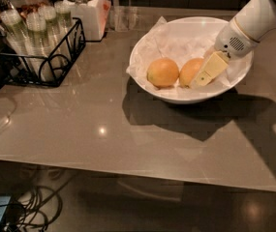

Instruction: Pick orange from white bowl

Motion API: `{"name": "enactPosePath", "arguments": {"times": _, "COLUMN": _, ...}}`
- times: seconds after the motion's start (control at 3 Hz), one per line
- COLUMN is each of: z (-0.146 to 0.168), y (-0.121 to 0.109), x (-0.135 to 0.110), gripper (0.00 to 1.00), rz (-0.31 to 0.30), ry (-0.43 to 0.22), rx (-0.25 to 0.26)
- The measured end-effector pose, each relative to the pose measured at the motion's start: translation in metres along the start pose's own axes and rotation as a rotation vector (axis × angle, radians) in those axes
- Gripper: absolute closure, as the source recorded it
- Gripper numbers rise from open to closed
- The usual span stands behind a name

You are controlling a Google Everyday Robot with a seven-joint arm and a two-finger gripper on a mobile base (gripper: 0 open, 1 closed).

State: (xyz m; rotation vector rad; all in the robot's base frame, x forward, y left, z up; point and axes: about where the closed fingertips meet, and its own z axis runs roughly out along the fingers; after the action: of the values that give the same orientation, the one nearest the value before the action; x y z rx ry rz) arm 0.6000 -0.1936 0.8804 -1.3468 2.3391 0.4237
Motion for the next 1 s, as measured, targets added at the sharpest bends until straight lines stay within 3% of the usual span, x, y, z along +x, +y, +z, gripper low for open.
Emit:
{"name": "enactPosePath", "arguments": {"times": 0.67, "z": 0.008, "y": -0.016, "x": -0.004, "gripper": 0.08, "rz": 0.023, "ry": 0.110, "rx": 0.134}}
{"name": "enactPosePath", "arguments": {"times": 1.0, "z": 0.010, "y": -0.027, "x": -0.008, "gripper": 0.11, "rz": 0.031, "ry": 0.130, "rx": 0.176}}
